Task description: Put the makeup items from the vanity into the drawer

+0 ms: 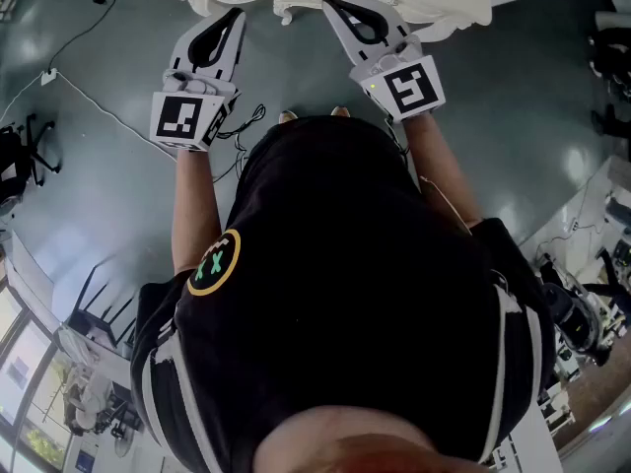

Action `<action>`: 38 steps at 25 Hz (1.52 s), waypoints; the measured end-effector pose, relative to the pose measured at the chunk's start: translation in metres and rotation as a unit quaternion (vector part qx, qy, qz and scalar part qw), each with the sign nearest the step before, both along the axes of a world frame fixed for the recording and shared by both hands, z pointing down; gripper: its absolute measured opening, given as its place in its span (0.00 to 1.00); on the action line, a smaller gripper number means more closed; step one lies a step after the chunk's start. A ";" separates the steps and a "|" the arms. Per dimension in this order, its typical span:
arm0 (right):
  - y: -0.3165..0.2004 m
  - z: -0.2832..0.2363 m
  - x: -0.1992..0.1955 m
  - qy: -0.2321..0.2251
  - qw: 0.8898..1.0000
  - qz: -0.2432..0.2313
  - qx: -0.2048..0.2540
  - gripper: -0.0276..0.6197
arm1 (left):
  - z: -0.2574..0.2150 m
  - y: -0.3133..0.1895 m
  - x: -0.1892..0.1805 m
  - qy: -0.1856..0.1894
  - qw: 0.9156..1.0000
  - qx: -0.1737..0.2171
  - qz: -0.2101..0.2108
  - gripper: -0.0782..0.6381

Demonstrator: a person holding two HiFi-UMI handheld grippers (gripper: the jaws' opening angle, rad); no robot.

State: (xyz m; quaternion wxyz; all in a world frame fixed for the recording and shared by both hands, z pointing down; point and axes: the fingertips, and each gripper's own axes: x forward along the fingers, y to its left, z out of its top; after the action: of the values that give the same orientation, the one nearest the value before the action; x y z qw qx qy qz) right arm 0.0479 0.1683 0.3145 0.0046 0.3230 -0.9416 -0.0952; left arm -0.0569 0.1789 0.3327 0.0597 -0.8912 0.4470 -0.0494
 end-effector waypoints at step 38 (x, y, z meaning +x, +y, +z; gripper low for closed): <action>-0.012 0.026 0.002 0.014 0.999 -0.009 -0.046 0.97 | 0.005 -0.009 0.008 -0.004 1.000 -0.010 0.000 0.15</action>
State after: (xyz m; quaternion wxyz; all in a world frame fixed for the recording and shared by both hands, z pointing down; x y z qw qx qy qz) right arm 0.0500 0.1568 0.3409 0.0319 0.3123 -0.9477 -0.0567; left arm -0.0488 0.1700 0.3375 0.0522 -0.8917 0.4459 -0.0576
